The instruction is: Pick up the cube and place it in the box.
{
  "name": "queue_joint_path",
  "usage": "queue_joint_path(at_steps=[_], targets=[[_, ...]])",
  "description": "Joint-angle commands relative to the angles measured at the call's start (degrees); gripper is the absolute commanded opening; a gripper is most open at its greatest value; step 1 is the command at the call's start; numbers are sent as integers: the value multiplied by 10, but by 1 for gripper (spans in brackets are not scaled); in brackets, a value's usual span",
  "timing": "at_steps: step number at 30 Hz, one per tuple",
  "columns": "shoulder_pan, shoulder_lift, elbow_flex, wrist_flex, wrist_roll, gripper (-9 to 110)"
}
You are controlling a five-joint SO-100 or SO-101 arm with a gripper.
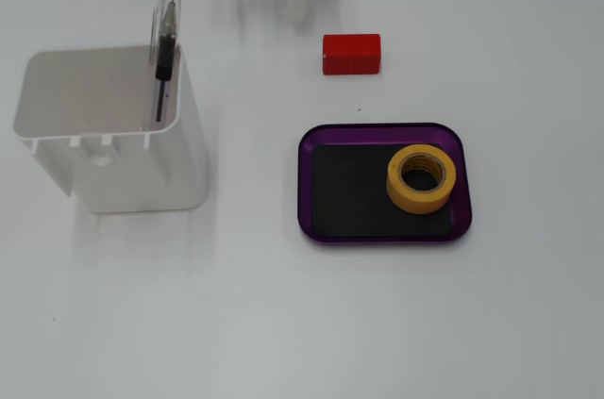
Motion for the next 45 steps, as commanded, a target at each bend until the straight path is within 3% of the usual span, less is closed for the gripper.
queue_joint_path(at_steps=[1, 45], targets=[[-2, 38, 5, -8, 2, 0], [-1, 38, -5, -5, 2, 0]])
